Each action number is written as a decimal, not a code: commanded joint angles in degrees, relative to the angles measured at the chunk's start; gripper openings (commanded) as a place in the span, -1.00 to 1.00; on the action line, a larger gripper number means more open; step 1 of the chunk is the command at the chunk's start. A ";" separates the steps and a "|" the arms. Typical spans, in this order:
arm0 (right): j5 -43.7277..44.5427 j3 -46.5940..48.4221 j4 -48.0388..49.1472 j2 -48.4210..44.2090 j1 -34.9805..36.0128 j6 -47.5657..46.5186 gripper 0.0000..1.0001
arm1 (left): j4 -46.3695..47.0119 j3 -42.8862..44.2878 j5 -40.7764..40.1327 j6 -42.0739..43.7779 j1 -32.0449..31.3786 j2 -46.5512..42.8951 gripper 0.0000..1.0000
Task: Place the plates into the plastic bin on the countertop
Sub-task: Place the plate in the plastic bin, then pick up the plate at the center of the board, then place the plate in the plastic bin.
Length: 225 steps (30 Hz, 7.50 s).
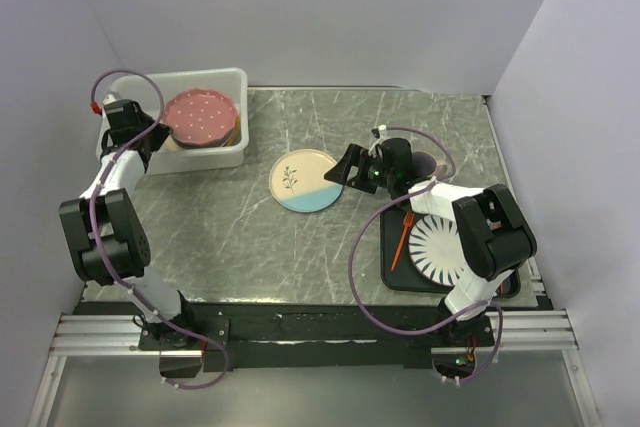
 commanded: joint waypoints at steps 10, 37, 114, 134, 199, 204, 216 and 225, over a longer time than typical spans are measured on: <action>-0.52 2.25 2.36 0.94 0.54 -0.14 1.00 | 8.97 3.62 1.15 -2.75 -0.10 3.89 -0.76; -0.35 2.25 2.54 1.64 0.89 -0.05 1.00 | 10.74 -2.18 0.00 1.02 -4.04 -9.90 0.99; -11.60 16.57 -4.58 21.25 -1.92 -4.45 -0.21 | 69.26 -40.24 7.73 -16.81 -41.41 17.61 0.66; -11.16 16.75 -5.64 19.05 -1.13 -5.33 -0.17 | 66.63 -38.13 8.44 -17.61 -41.94 18.58 -0.99; -10.54 8.66 0.87 7.80 0.81 -4.18 0.87 | 25.24 -17.74 2.46 -1.17 -25.34 -16.75 -0.99; -10.54 8.84 0.60 7.97 0.98 -4.27 0.86 | 24.18 -14.58 3.96 -1.70 -20.25 -18.16 -0.99; -10.11 9.28 -0.45 8.32 1.33 -4.62 0.87 | 24.18 -9.65 9.31 -3.81 -12.24 -15.62 -0.99; -10.02 9.71 -0.71 8.76 1.68 -4.80 0.87 | 24.09 -8.60 11.52 -5.13 -8.37 -13.60 -0.99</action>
